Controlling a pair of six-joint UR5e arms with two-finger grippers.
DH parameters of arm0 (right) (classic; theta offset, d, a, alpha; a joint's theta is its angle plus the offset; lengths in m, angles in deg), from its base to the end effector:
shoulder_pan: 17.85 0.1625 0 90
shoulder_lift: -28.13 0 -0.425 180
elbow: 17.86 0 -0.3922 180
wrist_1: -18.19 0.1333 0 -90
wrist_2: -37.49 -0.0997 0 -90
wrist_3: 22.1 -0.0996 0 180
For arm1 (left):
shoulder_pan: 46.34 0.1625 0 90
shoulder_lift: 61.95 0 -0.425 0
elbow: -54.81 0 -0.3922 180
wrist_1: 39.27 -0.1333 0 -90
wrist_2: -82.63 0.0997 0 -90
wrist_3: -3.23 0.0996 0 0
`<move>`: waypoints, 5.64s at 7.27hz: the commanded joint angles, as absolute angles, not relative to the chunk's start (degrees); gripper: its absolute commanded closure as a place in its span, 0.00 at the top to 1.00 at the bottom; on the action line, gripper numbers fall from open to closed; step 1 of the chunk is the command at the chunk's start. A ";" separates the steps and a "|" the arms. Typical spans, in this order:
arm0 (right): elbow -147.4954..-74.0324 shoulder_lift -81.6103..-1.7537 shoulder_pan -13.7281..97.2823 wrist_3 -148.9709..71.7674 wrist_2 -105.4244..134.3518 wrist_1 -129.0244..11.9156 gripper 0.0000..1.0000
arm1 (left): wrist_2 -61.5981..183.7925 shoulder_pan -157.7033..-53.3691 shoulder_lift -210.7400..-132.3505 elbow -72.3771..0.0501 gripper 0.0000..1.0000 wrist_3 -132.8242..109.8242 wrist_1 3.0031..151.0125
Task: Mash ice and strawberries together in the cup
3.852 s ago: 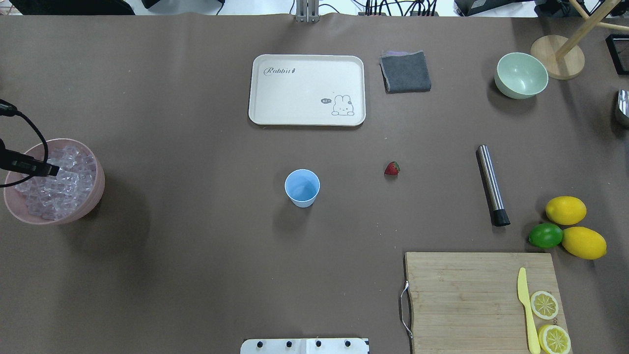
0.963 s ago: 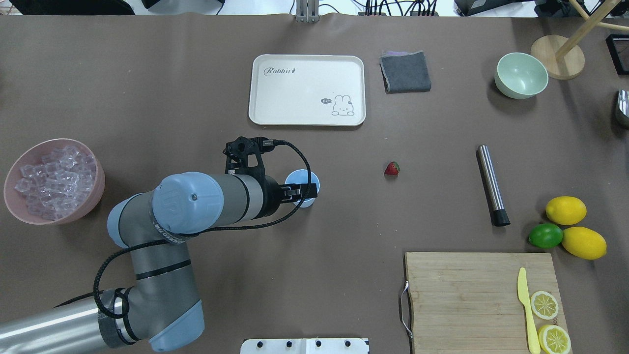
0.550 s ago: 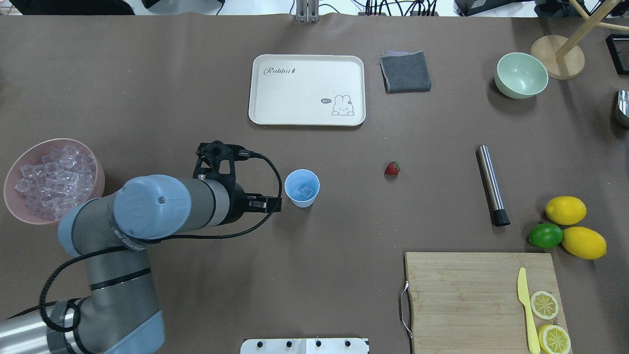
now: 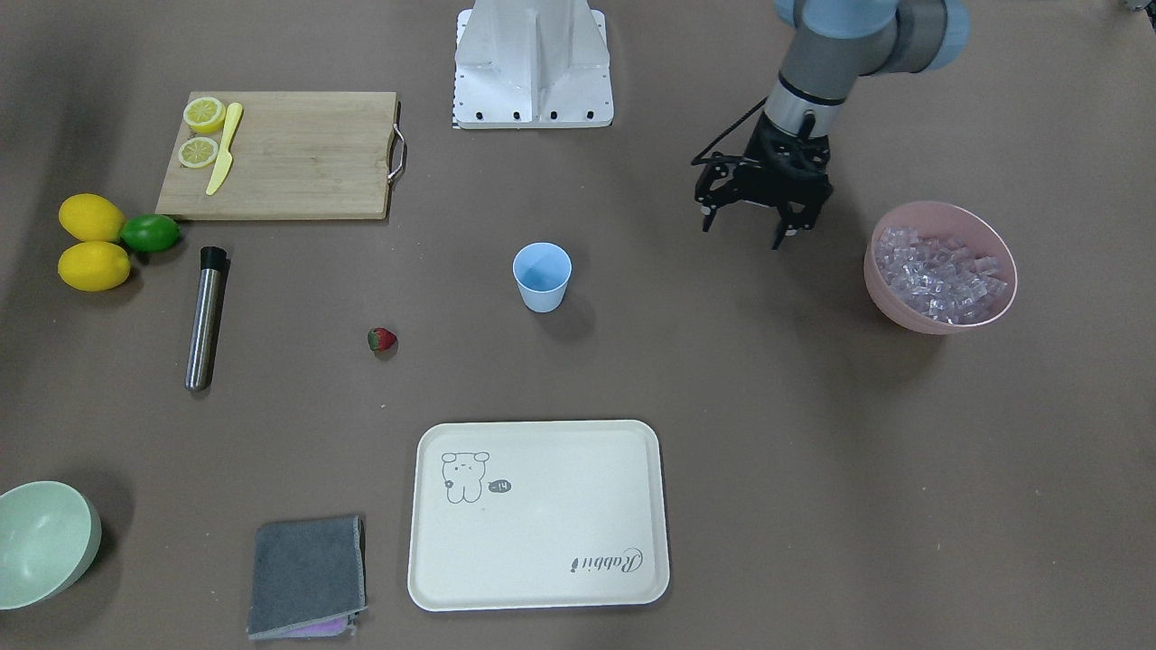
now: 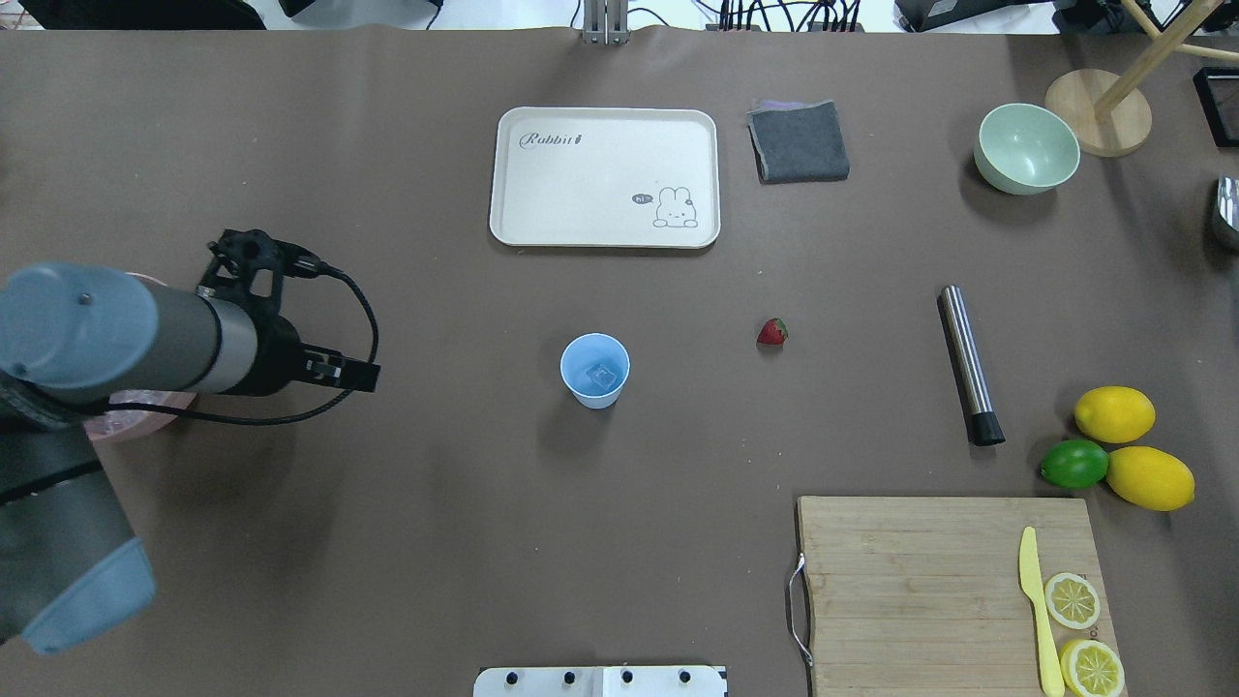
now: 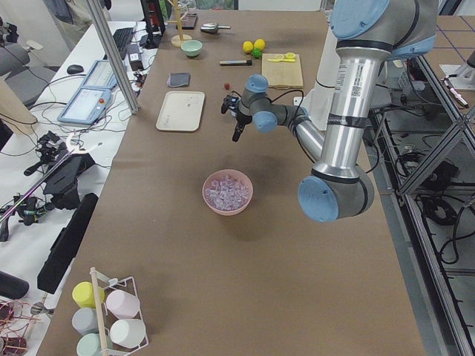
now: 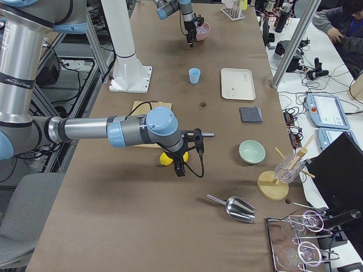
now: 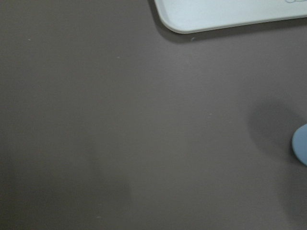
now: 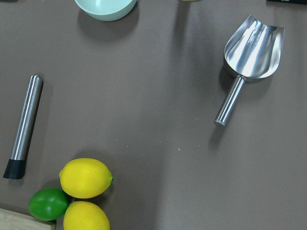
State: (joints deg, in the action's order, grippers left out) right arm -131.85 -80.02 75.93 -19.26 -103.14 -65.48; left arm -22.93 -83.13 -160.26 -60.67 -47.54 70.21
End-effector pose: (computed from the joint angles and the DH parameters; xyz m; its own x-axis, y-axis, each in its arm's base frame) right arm 0.0805 -0.3640 0.5672 0.6461 -0.1690 0.7443 -0.0325 0.9682 0.2480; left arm 0.3557 -0.3991 0.3424 0.6270 0.2919 -0.7223 0.0106 0.9239 0.3826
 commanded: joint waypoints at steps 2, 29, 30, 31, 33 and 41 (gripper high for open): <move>-131.85 -80.16 75.92 -19.20 -103.14 -65.48 1.00 | -31.53 -95.53 -150.13 -60.77 0.99 -26.28 70.50; -131.59 -80.16 75.92 -19.73 -103.23 -64.34 1.00 | -32.33 -96.17 -144.66 -50.14 0.76 -26.21 82.28; -131.59 -80.16 75.92 -19.64 -103.23 -64.34 1.00 | -32.33 -96.17 -144.66 -50.14 0.74 -26.21 82.28; -131.59 -80.16 75.92 -19.73 -103.23 -64.34 1.00 | -32.42 -96.17 -144.66 -50.14 0.62 -26.21 82.28; -131.59 -80.16 75.92 -19.73 -103.23 -64.34 1.00 | -32.51 -96.17 -144.66 -50.66 0.45 -26.21 82.19; -131.59 -80.16 75.92 -19.73 -103.32 -64.34 1.00 | -35.76 -96.97 -143.69 -51.81 0.35 -25.60 81.67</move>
